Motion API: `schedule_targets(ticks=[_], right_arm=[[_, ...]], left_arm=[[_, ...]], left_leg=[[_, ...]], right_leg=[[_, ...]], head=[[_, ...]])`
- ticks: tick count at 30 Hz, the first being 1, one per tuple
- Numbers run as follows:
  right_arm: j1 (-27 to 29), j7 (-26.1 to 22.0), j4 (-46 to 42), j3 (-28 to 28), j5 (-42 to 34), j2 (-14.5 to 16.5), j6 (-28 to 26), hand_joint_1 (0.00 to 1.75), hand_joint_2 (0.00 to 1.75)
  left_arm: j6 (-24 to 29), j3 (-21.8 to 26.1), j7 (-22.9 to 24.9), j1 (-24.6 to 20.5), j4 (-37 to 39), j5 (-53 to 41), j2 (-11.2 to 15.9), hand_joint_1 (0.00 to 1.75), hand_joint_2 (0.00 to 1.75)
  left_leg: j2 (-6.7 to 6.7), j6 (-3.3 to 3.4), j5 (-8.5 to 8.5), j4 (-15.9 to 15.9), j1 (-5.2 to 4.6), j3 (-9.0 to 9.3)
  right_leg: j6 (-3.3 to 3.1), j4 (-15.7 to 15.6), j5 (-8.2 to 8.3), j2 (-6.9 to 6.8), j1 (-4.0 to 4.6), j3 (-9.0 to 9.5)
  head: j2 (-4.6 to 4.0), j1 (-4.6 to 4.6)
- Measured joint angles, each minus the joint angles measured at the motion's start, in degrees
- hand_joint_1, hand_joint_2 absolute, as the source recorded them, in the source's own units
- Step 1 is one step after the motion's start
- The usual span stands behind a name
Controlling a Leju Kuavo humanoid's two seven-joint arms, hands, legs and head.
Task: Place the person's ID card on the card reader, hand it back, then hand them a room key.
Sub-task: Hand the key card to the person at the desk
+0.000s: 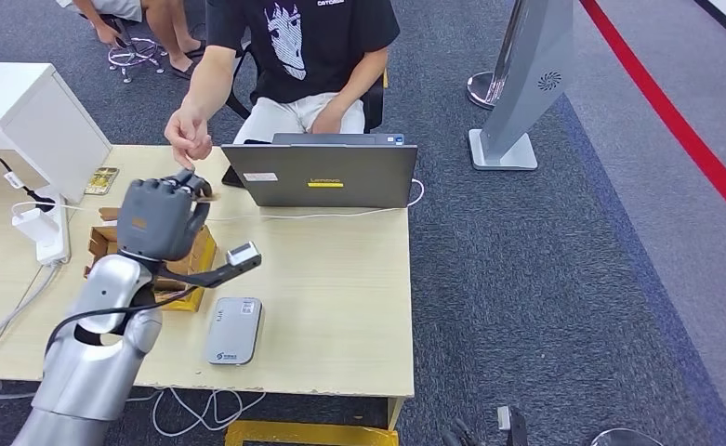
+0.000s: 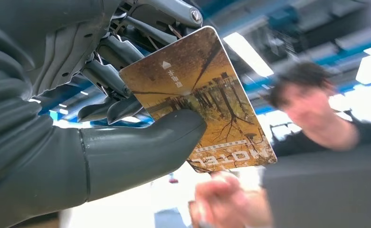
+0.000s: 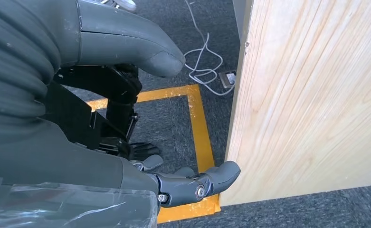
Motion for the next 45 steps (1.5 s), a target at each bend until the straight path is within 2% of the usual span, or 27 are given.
schedule_targets(ticks=[3, 7, 20, 21, 24, 25, 31, 35, 41, 45], right_arm=[[0.01, 0.0, 0.0, 0.0, -0.15, 0.0, 0.23, 0.0, 1.75], [0.0, -0.02, 0.0, 0.0, -0.26, 0.0, 0.42, 0.0, 1.75], [0.01, -0.1, 0.02, 0.0, -0.55, 0.02, 0.98, 0.0, 1.75], [0.01, -0.1, 0.02, 0.0, -0.57, 0.02, 0.99, 0.0, 1.75], [0.03, -0.12, 0.02, 0.0, -0.63, 0.02, 1.0, 0.0, 1.75], [0.03, -0.13, 0.02, 0.0, -0.64, 0.02, 1.0, 0.0, 1.75], [0.03, -0.24, 0.02, 0.0, -0.91, 0.02, 1.04, 0.0, 1.75], [0.07, -0.49, 0.09, 0.0, -1.25, 0.02, 1.14, 0.0, 1.75], [0.51, -1.38, 0.21, 0.0, -1.96, 0.0, 1.67, 0.0, 1.75], [0.7, -1.44, 0.26, -0.02, -2.16, 0.0, 1.87, 0.0, 1.75]], left_arm=[[-1.05, 4.19, -0.61, -2.57, -0.84, 0.88, 0.98, 1.75, 1.75], [-1.29, 7.87, -1.61, -3.83, -0.96, 1.38, 1.72, 1.75, 1.75], [-1.24, 11.06, -2.03, -3.93, 0.64, -0.42, 2.77, 1.75, 1.75], [-1.21, 11.1, -2.01, -3.93, 0.97, -0.57, 2.8, 1.47, 1.75], [-1.14, 11.18, -1.93, -3.92, 1.75, -0.73, 2.91, 0.17, 1.75], [-1.12, 11.18, -1.92, -3.92, 1.93, -0.73, 2.93, 0.0, 1.75], [-1.33, 11.18, -2.35, -3.25, 2.32, -0.86, 2.93, 0.0, 1.75], [-2.72, 10.94, -4.23, -2.02, 2.79, 1.04, 2.99, 0.0, 1.75], [-6.18, 8.59, -9.36, 4.4, 2.83, 9.82, 3.36, 0.0, 1.75], [-6.5, 7.28, -10.33, 7.98, 2.57, 11.69, 3.77, 0.0, 1.75]], left_leg=[[0.01, -0.02, 0.01, 0.0, 0.0, 0.01], [-0.01, -0.02, 0.01, 0.0, 0.0, -0.01], [0.02, -0.01, 0.01, 0.0, -0.02, -0.03], [0.03, -0.01, 0.0, 0.0, -0.02, -0.05], [0.06, -0.01, -0.01, 0.0, -0.02, -0.08], [0.05, 0.0, -0.01, 0.0, -0.02, -0.09], [0.05, 0.01, -0.03, 0.0, -0.02, -0.09], [0.08, 0.01, -0.02, 0.0, -0.02, -0.06], [0.1, 0.01, -0.03, 0.0, -0.03, -0.06], [0.09, 0.02, -0.03, 0.0, -0.03, -0.07]], right_leg=[[0.0, 0.04, 0.0, 0.03, 0.0, 0.0], [0.0, 0.04, -0.01, 0.02, -0.01, 0.0], [0.0, 0.03, 0.0, 0.04, -0.02, -0.01], [0.0, 0.03, 0.0, 0.06, -0.02, -0.01], [0.0, 0.03, -0.01, 0.11, -0.03, -0.02], [0.0, 0.03, -0.01, 0.11, -0.03, -0.03], [0.0, 0.01, -0.01, 0.1, -0.03, -0.03], [0.0, 0.01, -0.01, 0.11, -0.03, -0.03], [0.0, 0.01, -0.01, 0.15, -0.05, -0.03], [0.0, 0.01, -0.01, 0.14, -0.05, -0.06]], head=[[0.01, -0.01], [0.0, 0.01], [0.01, 0.0], [0.01, 0.0], [0.01, 0.0], [0.01, 0.01], [0.01, 0.0], [0.0, 0.0], [0.01, 0.0], [0.0, 0.01]])
